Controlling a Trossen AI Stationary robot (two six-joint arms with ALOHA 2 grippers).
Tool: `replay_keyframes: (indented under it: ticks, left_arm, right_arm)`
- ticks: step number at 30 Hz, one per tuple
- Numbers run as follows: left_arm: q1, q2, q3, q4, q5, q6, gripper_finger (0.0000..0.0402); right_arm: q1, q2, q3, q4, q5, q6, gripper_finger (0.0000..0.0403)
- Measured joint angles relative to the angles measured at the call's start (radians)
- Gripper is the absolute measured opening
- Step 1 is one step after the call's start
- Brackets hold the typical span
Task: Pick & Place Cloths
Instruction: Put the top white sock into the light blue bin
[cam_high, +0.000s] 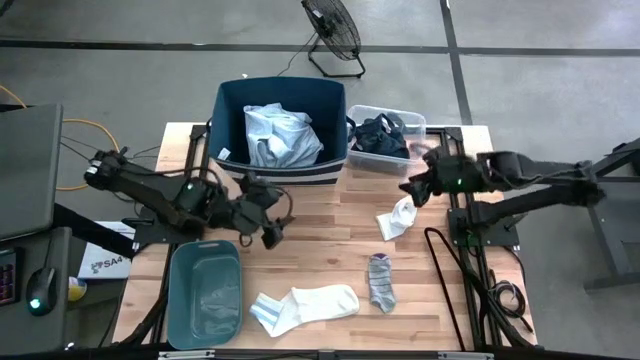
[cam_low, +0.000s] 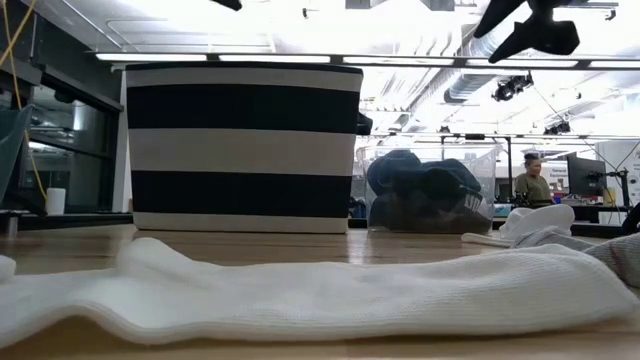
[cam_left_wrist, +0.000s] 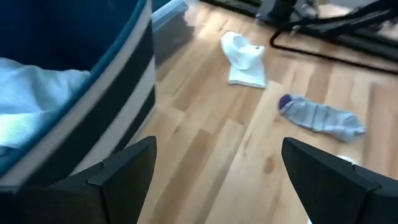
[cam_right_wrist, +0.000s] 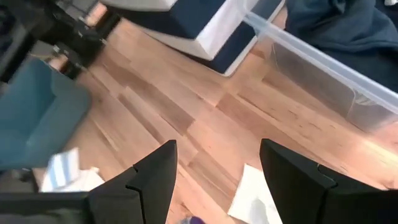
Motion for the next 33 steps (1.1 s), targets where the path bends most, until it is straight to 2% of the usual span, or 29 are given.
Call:
replay_keyframes:
  ticks: [6, 10, 13, 18, 25, 33]
  left_arm:
    - [-0.030, -0.114, -0.166, 0.097, -0.032, -0.074, 0.0340]
    - [-0.031, -0.193, -0.281, 0.139, -0.041, -0.124, 0.0340]
    - [-0.030, -0.254, -0.384, 0.244, -0.043, -0.129, 0.0340]
    - [-0.031, -0.350, -0.548, 0.450, -0.025, -0.129, 0.0340]
    - [-0.031, -0.427, -0.701, 0.614, 0.048, -0.127, 0.0340]
    - [-0.030, -0.465, -0.753, 0.623, 0.067, -0.109, 0.0340]
  right_arm:
    - [0.225, 0.073, -0.036, 0.009, 0.181, 0.115, 0.0221]
    - [0.332, 0.122, -0.131, 0.020, 0.245, 0.249, 0.0221]
    - [0.384, 0.149, -0.223, 0.064, 0.284, 0.358, 0.0220]
    - [0.412, 0.169, -0.301, 0.123, 0.292, 0.422, 0.0220]
    - [0.396, 0.171, -0.333, 0.119, 0.278, 0.193, 0.0220]
    - [0.357, 0.171, -0.460, 0.135, 0.156, 0.417, 0.0220]
